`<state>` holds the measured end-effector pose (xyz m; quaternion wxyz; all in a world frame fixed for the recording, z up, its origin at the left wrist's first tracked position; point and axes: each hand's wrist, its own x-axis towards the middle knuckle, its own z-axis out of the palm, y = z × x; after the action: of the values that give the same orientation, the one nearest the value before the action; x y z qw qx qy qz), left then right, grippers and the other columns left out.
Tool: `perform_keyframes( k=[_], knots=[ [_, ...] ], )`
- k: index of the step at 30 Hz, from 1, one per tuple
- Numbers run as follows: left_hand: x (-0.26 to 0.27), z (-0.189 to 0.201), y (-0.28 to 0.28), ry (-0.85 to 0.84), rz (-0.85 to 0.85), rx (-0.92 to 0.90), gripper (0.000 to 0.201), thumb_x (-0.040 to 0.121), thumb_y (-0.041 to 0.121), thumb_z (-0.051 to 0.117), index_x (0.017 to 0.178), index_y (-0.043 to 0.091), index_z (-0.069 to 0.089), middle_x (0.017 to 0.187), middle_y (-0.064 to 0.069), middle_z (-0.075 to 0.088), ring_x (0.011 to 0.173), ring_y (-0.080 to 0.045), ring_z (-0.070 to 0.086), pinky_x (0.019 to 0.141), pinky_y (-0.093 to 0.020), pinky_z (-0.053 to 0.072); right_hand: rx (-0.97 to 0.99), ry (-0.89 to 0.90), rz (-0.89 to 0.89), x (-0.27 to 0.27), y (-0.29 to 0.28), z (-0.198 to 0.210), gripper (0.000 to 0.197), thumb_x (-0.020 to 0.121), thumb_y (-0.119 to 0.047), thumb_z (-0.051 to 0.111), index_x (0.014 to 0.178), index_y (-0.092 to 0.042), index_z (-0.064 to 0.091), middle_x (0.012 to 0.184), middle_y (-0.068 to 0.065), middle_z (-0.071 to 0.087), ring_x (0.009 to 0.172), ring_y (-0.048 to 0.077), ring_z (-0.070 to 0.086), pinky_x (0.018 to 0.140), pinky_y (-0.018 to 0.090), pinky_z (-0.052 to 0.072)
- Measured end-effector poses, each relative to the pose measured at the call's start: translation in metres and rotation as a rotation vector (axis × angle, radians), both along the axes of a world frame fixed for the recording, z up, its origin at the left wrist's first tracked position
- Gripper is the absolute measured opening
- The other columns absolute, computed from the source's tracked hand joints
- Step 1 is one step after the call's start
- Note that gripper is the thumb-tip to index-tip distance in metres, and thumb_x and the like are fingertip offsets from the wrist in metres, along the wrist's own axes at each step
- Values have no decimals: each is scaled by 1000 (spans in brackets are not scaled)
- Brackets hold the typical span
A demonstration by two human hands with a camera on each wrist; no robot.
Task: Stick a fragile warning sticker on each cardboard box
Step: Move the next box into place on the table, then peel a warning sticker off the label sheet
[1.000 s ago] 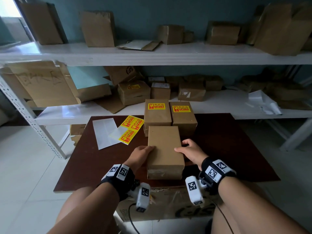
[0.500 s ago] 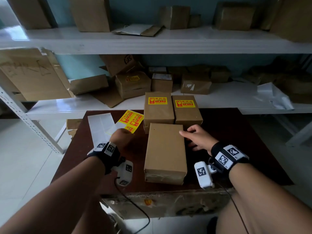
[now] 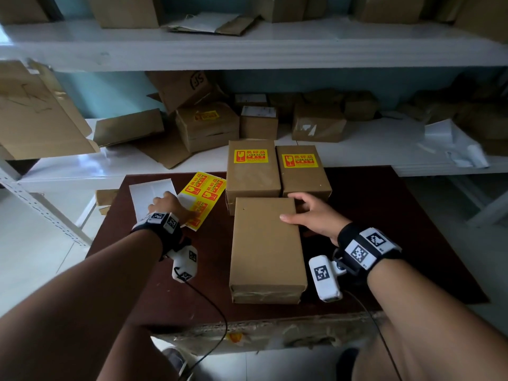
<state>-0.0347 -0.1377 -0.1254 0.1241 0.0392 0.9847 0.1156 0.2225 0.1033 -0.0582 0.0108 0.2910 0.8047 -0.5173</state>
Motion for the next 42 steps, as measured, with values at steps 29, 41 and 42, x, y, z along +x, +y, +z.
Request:
perform_keyframes(
  k=[29,41,42],
  knots=[
    [112,157,-17,-509,-594,727,43,86,-10,61,124,9,62,117,-15,71,106,-33,69,92,-48,56,-184,333,-61,24,-32,69,57,78,-50,77,122,-15,67,116,1,73,115,19,66,105,44,48],
    [145,147,23,-201,-716,508,14,96,16,63,101,13,75,96,4,67,88,-7,60,72,-13,43,-44,321,-127,35,-47,41,8,95,-12,66,97,-15,72,111,8,71,106,20,65,92,31,50],
    [146,148,26,-167,-718,496,14,95,16,62,99,14,76,93,6,66,82,-2,58,67,-11,41,-33,332,-139,34,-47,40,8,95,-12,66,96,-16,72,110,8,72,105,20,66,91,32,51]
  ],
)
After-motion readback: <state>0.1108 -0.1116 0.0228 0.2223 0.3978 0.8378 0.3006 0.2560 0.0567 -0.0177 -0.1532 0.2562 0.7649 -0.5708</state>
